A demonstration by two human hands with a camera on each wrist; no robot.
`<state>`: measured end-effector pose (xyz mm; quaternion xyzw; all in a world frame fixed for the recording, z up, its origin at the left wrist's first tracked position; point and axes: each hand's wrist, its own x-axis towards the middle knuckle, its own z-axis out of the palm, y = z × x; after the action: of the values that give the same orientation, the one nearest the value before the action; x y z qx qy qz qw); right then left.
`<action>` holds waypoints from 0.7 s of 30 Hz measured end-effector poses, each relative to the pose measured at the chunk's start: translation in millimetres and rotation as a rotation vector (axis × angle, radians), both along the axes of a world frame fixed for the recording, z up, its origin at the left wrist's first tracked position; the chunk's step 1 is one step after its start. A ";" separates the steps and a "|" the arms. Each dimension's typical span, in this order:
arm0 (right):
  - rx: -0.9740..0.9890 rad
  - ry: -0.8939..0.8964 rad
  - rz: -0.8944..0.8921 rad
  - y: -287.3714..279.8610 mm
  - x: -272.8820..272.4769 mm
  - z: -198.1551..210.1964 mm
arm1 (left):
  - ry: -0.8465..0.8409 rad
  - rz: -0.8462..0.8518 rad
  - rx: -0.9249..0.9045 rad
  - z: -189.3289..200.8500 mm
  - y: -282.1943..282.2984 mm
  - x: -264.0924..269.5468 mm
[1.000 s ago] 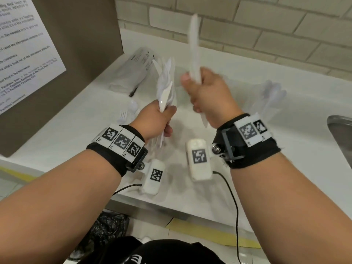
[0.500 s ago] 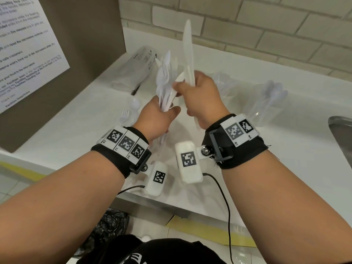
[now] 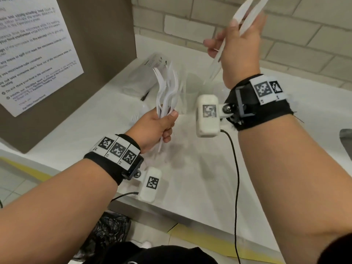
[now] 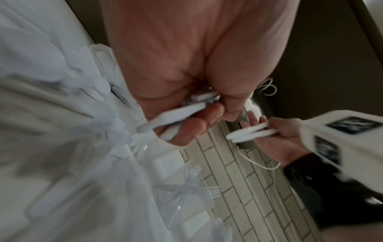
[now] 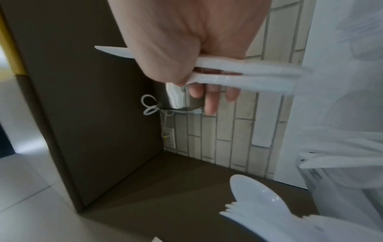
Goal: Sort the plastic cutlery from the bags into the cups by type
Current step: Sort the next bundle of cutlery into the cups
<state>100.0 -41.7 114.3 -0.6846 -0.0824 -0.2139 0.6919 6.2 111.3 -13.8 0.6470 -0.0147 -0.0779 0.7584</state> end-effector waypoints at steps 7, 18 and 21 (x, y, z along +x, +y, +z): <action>-0.188 -0.033 0.031 41.8 40.9 -36.7 | 0.044 0.063 -0.022 -2.1 19.9 7.4; -0.444 0.349 0.087 43.8 75.7 -84.7 | 0.046 0.052 0.005 -6.8 27.2 10.2; -0.498 0.289 0.024 38.8 68.9 -71.2 | 0.037 0.000 -0.018 -6.1 24.3 10.1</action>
<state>168.9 -2.9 43.1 -0.8558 -0.0409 -0.0791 0.5095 16.4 135.6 -19.9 0.6384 -0.0011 -0.0896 0.7645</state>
